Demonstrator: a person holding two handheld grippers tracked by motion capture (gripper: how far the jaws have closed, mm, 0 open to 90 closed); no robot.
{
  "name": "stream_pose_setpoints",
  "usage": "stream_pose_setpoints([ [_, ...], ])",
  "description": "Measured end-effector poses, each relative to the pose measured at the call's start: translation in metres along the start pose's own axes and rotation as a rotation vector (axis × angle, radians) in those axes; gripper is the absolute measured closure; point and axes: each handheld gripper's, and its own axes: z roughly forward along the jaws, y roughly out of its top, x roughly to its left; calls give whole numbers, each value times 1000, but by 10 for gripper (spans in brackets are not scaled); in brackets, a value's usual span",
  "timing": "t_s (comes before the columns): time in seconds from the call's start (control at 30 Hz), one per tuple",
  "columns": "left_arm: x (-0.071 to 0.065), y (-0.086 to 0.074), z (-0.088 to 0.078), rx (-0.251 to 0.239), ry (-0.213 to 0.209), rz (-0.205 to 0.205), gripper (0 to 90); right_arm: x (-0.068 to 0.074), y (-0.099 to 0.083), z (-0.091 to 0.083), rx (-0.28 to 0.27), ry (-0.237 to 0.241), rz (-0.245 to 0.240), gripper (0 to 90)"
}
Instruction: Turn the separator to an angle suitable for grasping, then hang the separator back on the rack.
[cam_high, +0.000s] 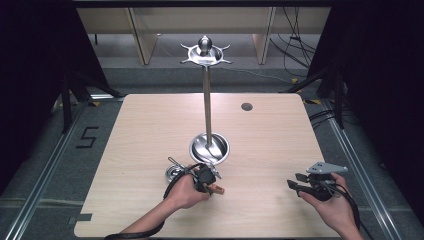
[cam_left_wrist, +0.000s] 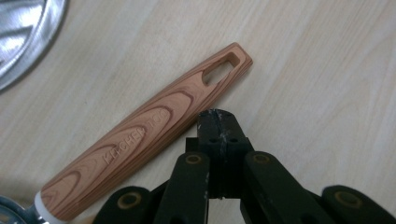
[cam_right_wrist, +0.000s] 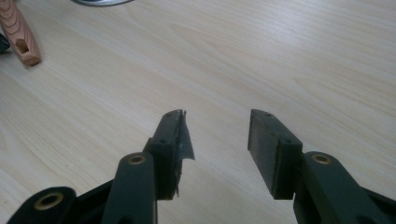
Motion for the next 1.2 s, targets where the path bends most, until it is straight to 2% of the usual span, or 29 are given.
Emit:
stream_pose_setpoints([
  [0.07,-1,-1,-2,-17,1,-5,875,0,0,-2,1,3,18,563],
  [0.13,-2,-2,-10,-16,6,24,857,0,0,-1,-4,-4,6,563],
  [0.17,-2,-4,-19,-20,11,40,811,2,0,-3,12,14,48,563],
  [0.2,-2,-4,-19,-20,11,40,792,2,0,-3,12,14,48,563],
  [0.23,-2,-6,-21,-62,15,2,792,2,0,-3,14,16,52,562],
  [0.27,1,-7,-25,-61,23,17,765,2,0,-3,12,11,47,562],
  [0.3,3,-8,-28,-71,29,21,730,0,-1,-2,-2,3,13,562],
  [0.33,7,-9,-32,-86,39,44,675,1,0,-2,-11,-5,16,562],
  [0.4,17,-11,-36,-108,68,79,653,1,0,-2,-15,-3,11,561],
  [0.43,21,-12,-38,-115,76,113,602,2,2,-3,0,-2,25,561],
  [0.47,30,-13,-41,-101,70,148,587,5,2,-3,14,-1,52,561],
  [0.5,30,-13,-41,-101,70,148,576,3,1,0,-18,-5,11,561],
  [0.57,35,-14,-41,-101,77,172,561,3,2,-1,4,-5,21,561],
  [0.6,38,-13,-41,-79,68,188,552,1,2,-1,1,-10,-17,560],
  [0.63,41,-13,-42,-44,63,220,535,1,2,-1,-7,-11,-28,560],
  [0.7,44,-11,-42,-21,50,262,524,5,3,-1,16,4,51,560],
  [0.73,44,-10,-41,-10,41,260,516,4,3,0,10,9,52,560],
  [0.77,46,-9,-40,4,30,285,516,4,3,0,10,9,52,560],
  [0.8,45,-8,-40,26,17,292,506,3,4,0,15,5,41,559],
  [0.87,45,-4,-38,53,0,325,486,3,4,-1,24,8,50,559],
  [0.9,43,-3,-34,35,-15,302,481,3,4,-1,25,9,50,559],
  [0.97,42,1,-31,55,-20,340,480,3,3,-1,14,5,40,559],
  [1.0,41,3,-30,68,-21,357,480,0,2,0,-9,-1,-3,559],
  [1.03,39,5,-29,84,-25,372,481,-1,2,0,-12,-3,-23,559],
  [1.07,39,6,-28,93,-28,388,480,2,1,-1,-2,7,22,558],
  [1.13,37,9,-26,112,-34,417,479,5,1,-3,16,16,48,558],
  [1.17,36,10,-25,120,-32,429,479,4,1,-3,15,12,41,558],
  [1.2,35,11,-23,128,-30,447,475,0,1,-3,2,-7,-22,556],
])
